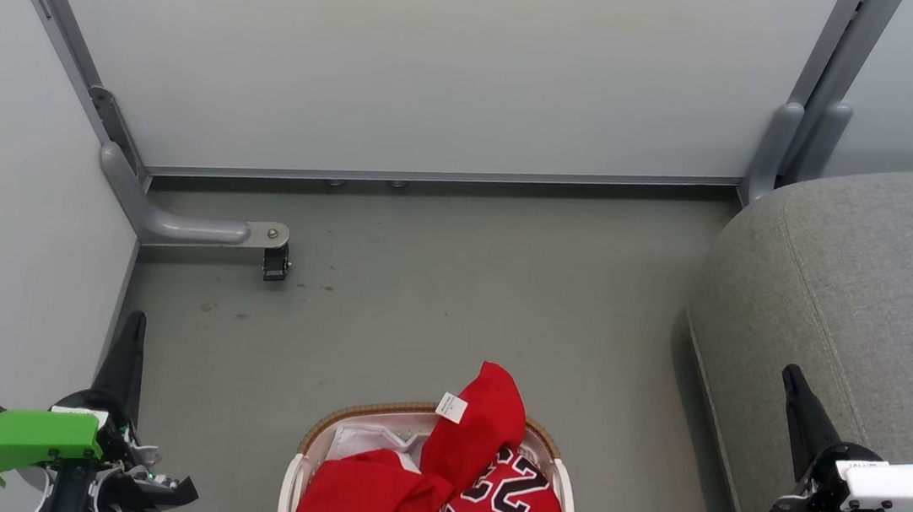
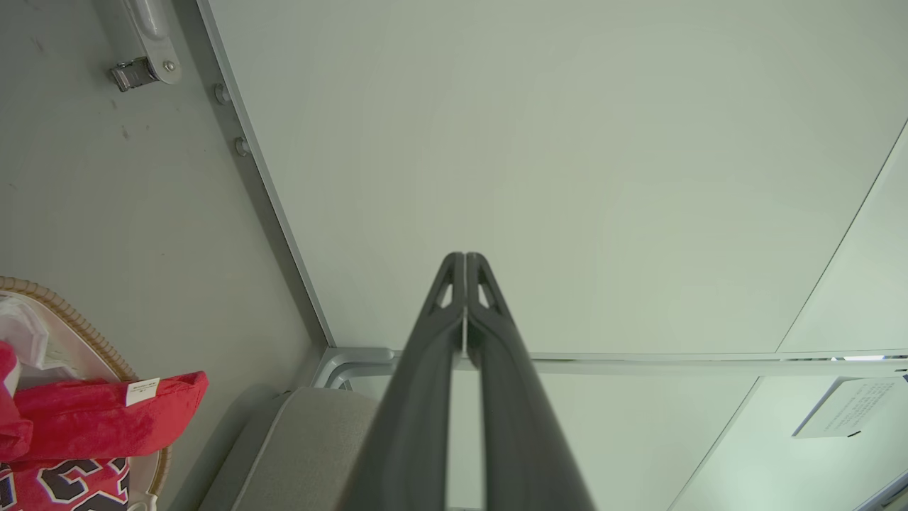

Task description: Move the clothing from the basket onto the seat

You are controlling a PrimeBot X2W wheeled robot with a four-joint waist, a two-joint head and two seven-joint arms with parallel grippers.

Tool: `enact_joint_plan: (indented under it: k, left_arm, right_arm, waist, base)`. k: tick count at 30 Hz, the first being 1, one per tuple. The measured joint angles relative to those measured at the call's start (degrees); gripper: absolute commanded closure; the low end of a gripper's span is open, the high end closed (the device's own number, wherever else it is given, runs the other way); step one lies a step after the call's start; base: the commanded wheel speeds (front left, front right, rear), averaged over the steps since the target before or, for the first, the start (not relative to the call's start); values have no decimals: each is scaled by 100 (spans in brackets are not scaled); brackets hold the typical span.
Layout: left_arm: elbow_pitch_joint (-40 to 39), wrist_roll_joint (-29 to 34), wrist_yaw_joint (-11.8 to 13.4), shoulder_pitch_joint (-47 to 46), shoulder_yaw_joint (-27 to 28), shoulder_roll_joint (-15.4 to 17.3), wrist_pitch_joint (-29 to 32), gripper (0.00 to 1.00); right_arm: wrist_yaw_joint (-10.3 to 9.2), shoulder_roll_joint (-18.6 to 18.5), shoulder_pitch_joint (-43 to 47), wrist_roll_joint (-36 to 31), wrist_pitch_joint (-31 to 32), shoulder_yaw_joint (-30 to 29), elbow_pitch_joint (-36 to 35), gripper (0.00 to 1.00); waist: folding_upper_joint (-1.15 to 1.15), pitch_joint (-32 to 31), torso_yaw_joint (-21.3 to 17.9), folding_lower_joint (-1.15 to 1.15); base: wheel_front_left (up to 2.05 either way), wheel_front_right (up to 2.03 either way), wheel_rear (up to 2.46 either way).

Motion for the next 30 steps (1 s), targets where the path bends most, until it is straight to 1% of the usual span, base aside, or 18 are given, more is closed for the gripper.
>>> enact_joint_plan:
  k: [30]
  left_arm:
    - [0, 0, 0, 0, 0, 0, 0, 100]
  right_arm:
    - [0, 0, 0, 0, 0, 0, 0, 100]
  waist:
    - [0, 0, 0, 0]
  base:
    - [0, 0, 0]
